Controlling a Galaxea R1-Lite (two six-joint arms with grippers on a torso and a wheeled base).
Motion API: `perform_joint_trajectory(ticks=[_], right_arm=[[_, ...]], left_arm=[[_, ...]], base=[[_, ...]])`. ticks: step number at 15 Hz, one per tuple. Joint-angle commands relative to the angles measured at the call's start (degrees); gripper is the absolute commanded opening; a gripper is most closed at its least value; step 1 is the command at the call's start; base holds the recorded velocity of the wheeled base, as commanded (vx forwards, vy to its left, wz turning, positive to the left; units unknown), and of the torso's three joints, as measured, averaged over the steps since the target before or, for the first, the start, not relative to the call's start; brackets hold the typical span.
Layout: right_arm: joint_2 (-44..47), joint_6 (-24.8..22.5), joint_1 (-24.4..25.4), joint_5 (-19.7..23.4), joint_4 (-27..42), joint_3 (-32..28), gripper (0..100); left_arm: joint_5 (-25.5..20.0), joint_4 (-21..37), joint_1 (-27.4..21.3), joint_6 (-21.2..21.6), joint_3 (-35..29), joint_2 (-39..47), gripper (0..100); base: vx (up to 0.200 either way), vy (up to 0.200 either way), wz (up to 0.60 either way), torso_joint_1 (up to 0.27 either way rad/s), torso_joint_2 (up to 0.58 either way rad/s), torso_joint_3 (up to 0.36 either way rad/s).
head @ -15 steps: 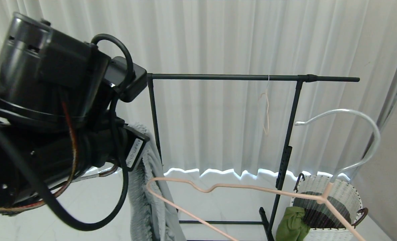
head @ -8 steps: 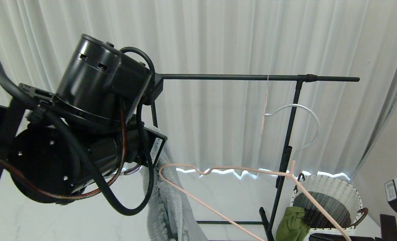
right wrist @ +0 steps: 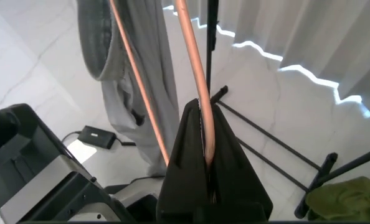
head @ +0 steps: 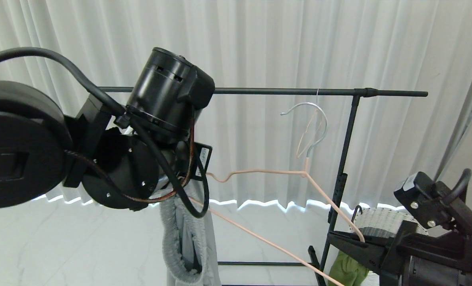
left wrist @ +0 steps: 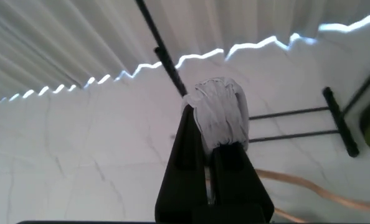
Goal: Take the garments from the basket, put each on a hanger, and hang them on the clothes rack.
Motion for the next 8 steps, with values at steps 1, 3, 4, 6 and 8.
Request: perform_joint_trajectory(ticks=[1,3,4,6,8], right_arm=[[0.76,0.01,0.09,-0.03,0.17,0.35,0],[0.67,0.10,0.09,-0.03,0.26,0.35,0],[0.93,0.10,0.00,-0.03,0.17,0.26,0],[2.07,0.71,-0.35,-0.30,-0.36,-0.09,0],[4.89,3.53,-0.26,-2.41,-4.75,-1.58,0]], left_arm=[[0.77,0.01,3.03,0.10,-2.19,1.51,0],[0.77,0.01,5.05,0.10,-3.42,1.60,0],[0.77,0.01,6.02,0.01,-3.86,1.60,0],[0.77,0.01,6.63,-0.34,-4.30,1.60,0],[0.77,0.01,6.81,-3.59,-4.83,2.30,0]], base=[[0.000,0.000,0.00,0.000,0.00,0.000],[0.000,0.000,0.00,0.000,0.00,0.000],[0.000,0.000,0.00,0.000,0.00,0.000],[0.000,0.000,0.00,0.000,0.00,0.000],[0.000,0.000,0.00,0.000,0.00,0.000]])
